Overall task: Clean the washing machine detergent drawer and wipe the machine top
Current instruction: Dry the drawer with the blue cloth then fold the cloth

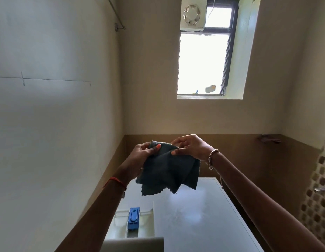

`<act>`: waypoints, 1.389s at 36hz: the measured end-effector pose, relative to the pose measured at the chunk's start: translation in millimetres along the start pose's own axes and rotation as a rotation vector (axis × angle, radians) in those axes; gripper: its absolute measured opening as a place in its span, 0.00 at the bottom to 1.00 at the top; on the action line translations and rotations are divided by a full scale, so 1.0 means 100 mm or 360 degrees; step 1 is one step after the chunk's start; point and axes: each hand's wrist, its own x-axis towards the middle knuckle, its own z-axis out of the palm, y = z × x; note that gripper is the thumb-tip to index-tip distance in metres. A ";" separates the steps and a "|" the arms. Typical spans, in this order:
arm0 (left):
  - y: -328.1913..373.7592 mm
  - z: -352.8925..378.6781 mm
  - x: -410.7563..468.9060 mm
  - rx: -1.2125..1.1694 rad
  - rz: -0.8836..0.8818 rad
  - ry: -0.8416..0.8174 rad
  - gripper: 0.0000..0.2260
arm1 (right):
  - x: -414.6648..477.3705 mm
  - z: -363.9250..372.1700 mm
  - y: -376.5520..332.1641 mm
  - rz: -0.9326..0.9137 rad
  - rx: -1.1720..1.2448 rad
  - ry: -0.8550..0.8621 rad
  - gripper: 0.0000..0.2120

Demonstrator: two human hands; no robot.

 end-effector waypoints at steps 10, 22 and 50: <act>0.05 0.08 0.12 -0.0109 -0.0016 0.0031 0.07 | -0.16 0.24 0.51 0.0449 0.0462 0.0576 0.22; 0.05 -0.02 0.18 -0.0158 -0.0096 -0.0010 0.11 | -0.09 0.33 0.53 0.1084 0.1251 -0.0154 0.19; 0.00 -0.16 0.16 0.0226 0.0256 0.0250 0.13 | -0.06 0.04 0.09 0.0268 0.1351 0.0777 0.11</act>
